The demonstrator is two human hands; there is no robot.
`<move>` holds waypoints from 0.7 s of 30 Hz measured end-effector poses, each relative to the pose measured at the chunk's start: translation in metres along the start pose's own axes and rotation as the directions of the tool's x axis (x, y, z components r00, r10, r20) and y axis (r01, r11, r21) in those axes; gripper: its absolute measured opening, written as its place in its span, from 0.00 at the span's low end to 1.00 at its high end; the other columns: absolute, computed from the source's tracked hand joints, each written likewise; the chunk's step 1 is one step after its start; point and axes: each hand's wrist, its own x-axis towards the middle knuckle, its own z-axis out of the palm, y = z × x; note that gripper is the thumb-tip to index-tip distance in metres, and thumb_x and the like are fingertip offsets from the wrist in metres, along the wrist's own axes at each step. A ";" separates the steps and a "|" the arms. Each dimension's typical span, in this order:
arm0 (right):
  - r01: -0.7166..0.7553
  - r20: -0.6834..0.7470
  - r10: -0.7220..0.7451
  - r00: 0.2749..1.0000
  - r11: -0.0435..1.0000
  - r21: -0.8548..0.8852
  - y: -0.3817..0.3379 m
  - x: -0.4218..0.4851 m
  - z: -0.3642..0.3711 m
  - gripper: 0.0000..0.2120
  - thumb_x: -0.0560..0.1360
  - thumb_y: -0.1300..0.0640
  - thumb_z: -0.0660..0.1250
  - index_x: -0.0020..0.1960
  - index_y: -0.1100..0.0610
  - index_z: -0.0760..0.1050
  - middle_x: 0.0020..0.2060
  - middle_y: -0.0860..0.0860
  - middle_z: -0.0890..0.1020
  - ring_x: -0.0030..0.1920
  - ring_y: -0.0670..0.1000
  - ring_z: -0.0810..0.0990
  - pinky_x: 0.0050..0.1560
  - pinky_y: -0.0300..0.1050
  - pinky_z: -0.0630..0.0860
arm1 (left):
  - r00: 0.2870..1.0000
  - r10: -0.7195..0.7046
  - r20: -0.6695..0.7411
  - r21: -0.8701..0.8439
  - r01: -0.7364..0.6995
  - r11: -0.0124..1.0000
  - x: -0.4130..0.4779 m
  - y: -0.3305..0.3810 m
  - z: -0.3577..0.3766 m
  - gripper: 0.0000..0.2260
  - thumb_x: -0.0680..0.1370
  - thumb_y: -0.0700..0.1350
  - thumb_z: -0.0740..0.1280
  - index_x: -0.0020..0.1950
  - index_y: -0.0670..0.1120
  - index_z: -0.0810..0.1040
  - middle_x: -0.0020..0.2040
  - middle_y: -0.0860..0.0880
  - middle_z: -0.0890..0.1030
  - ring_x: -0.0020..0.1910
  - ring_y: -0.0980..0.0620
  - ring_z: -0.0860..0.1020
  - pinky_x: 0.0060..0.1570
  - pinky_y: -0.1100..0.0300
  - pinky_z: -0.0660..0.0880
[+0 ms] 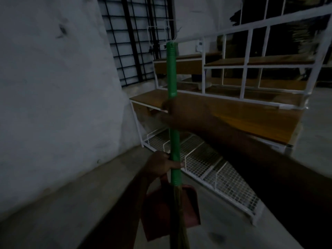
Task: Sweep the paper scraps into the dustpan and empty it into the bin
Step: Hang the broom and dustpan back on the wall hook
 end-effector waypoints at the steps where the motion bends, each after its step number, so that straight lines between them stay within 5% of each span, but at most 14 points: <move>1: -0.057 -0.166 0.066 0.984 0.997 0.059 0.007 0.015 -0.001 0.15 0.78 0.46 0.66 0.57 0.54 0.81 0.49 0.52 0.81 0.47 0.52 0.81 0.48 0.47 0.79 | 1.000 -0.002 0.007 0.004 0.002 1.000 0.011 -0.018 -0.003 0.19 0.63 0.58 0.79 0.41 0.44 0.86 0.36 0.46 0.83 0.32 0.53 0.76 0.36 0.55 0.72; 4: -0.161 -0.460 0.285 0.841 0.943 0.290 0.017 0.063 0.016 0.15 0.74 0.50 0.71 0.56 0.58 0.77 0.49 0.54 0.79 0.46 0.52 0.79 0.42 0.46 0.78 | 1.000 0.026 -0.010 -0.008 -0.026 1.000 0.034 -0.033 -0.026 0.18 0.63 0.58 0.79 0.43 0.46 0.86 0.40 0.46 0.86 0.36 0.54 0.81 0.37 0.60 0.74; 9: -0.164 -0.368 0.478 0.798 0.758 0.631 0.004 0.149 0.044 0.35 0.75 0.43 0.71 0.74 0.61 0.64 0.55 0.54 0.78 0.49 0.50 0.79 0.38 0.39 0.74 | 0.997 0.079 0.016 0.008 -0.079 0.997 0.091 -0.067 -0.079 0.16 0.61 0.58 0.79 0.39 0.48 0.86 0.34 0.48 0.84 0.29 0.57 0.79 0.30 0.62 0.72; 14: -0.001 -0.403 0.448 0.798 0.670 0.742 -0.033 0.236 0.078 0.12 0.80 0.48 0.67 0.54 0.57 0.72 0.38 0.49 0.76 0.38 0.49 0.78 0.39 0.47 0.77 | 0.981 0.180 0.074 0.007 -0.181 0.983 0.137 -0.092 -0.144 0.09 0.66 0.51 0.79 0.41 0.48 0.85 0.27 0.59 0.80 0.23 0.65 0.76 0.25 0.72 0.68; 18: 0.126 -0.488 0.442 0.752 0.631 0.766 -0.062 0.298 0.092 0.07 0.81 0.52 0.65 0.50 0.54 0.71 0.37 0.51 0.76 0.36 0.49 0.77 0.35 0.45 0.76 | 0.976 0.211 0.054 0.051 -0.214 0.976 0.168 -0.125 -0.189 0.08 0.66 0.53 0.78 0.38 0.52 0.82 0.25 0.61 0.78 0.25 0.67 0.76 0.26 0.74 0.68; 21: 0.185 -0.503 0.447 0.740 0.583 0.791 -0.083 0.345 0.105 0.07 0.81 0.53 0.65 0.46 0.54 0.71 0.36 0.53 0.76 0.34 0.52 0.77 0.34 0.54 0.79 | 0.978 0.207 0.001 0.084 -0.206 0.975 0.192 -0.152 -0.219 0.09 0.66 0.56 0.78 0.34 0.55 0.80 0.24 0.64 0.77 0.26 0.69 0.76 0.27 0.75 0.67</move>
